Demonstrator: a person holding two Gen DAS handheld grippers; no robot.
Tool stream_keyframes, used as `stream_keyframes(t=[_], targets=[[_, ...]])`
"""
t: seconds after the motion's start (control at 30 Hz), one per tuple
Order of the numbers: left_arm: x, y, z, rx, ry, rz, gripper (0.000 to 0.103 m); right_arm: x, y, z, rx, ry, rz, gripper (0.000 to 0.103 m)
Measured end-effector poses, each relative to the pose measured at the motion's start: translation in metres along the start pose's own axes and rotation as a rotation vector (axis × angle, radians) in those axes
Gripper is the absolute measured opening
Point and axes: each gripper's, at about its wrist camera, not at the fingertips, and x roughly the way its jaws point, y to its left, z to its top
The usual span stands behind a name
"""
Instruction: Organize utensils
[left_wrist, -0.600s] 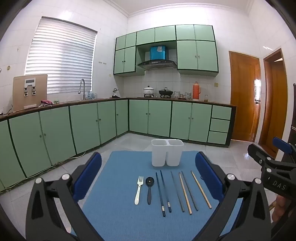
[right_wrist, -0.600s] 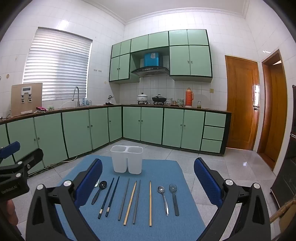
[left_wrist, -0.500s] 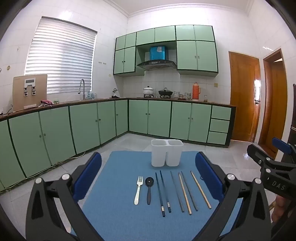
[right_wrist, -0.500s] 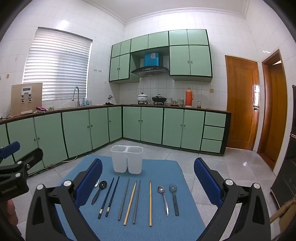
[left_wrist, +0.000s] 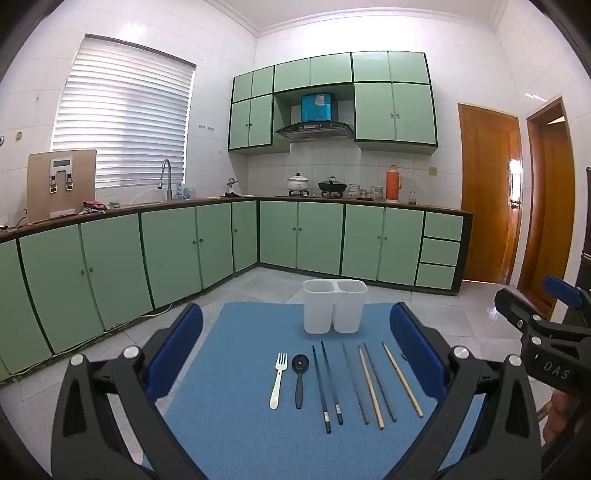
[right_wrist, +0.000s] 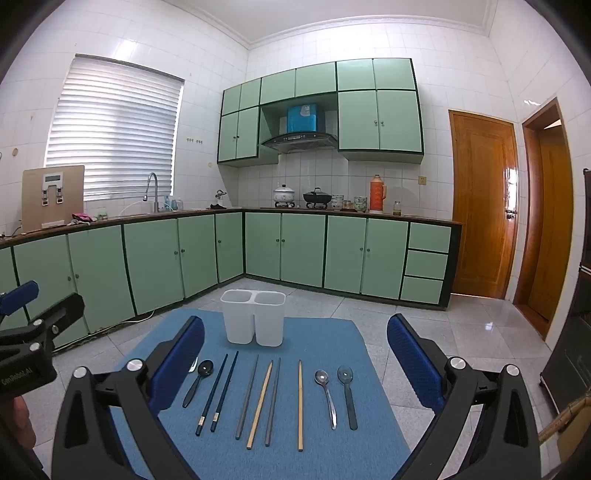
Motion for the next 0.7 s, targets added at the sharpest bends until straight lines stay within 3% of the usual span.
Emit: stream_keyframes(t=[0.7], targets=[[-0.0067,0.0072,0.0033,-0.002,-0.004,0.001,0.098,-0.0008,-0.0003,0.0010,0.001,0.000,0.001,0.097]])
